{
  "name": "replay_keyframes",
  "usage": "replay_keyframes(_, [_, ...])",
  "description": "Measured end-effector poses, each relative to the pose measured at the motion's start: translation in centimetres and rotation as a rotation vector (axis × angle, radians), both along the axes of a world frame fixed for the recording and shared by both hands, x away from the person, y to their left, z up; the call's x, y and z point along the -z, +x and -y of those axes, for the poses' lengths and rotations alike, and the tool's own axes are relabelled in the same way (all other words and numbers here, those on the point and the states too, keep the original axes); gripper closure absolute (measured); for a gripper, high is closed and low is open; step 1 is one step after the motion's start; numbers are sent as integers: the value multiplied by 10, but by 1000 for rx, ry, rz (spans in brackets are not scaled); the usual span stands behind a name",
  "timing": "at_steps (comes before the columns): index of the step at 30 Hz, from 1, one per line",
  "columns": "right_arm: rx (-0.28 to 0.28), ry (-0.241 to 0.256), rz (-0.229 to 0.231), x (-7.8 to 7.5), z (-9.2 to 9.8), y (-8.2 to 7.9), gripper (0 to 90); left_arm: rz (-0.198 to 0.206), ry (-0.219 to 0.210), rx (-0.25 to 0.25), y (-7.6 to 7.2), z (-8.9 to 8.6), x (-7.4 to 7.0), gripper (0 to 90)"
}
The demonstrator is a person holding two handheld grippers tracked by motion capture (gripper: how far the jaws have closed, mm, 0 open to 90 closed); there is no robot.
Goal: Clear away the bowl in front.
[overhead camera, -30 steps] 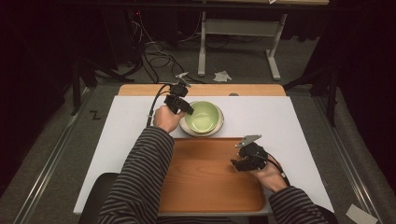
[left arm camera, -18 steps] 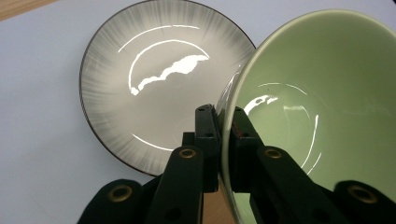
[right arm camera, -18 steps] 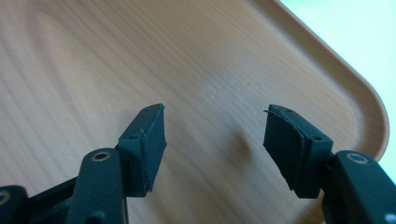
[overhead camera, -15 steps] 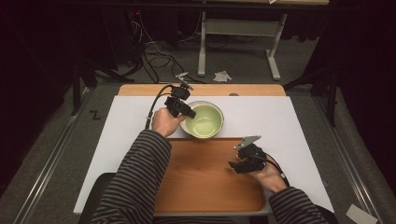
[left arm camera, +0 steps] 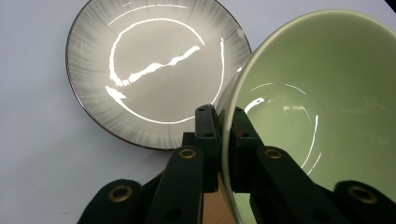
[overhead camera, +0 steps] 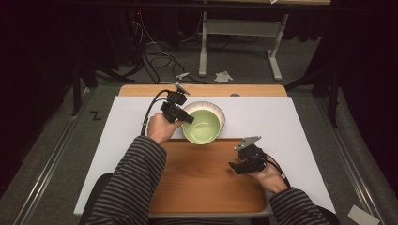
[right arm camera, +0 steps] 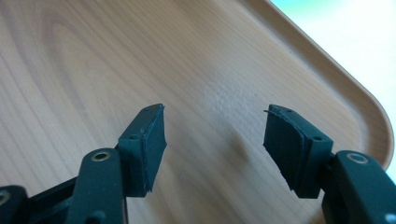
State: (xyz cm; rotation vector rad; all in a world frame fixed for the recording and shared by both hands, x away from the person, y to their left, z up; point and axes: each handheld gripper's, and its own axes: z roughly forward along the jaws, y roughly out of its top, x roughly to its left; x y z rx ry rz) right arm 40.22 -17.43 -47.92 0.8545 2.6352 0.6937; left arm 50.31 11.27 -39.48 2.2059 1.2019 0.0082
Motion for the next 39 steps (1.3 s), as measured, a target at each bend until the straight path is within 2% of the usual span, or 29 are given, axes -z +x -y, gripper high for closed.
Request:
replay_keyframes(4, [10, 18, 4, -2, 2, 0, 402, 4, -4, 9, -5, -1, -2, 854])
replay_keyframes(16, [15, 19, -9, -1, 3, 2, 397, 14, -42, 44, -20, 1, -9, 853])
replay_keyframes(24, [18, 28, -4, -3, 6, 2, 393, 23, -17, 92, -32, 3, -9, 853])
replay_keyframes(28, [22, 26, 0, -4, 7, 1, 392, 14, -19, 106, -38, 4, -7, 853])
replay_keyframes(31, [25, 35, 26, -7, 7, -1, 397, 11, -25, 114, -42, 4, -4, 853])
replay_keyframes(35, [35, 24, 8, -6, 8, 1, 393, 4, -30, 124, -45, 5, 1, 853])
replay_keyframes(39, [35, 35, 23, -6, 8, 1, 394, -6, -34, 128, -48, 5, 7, 853])
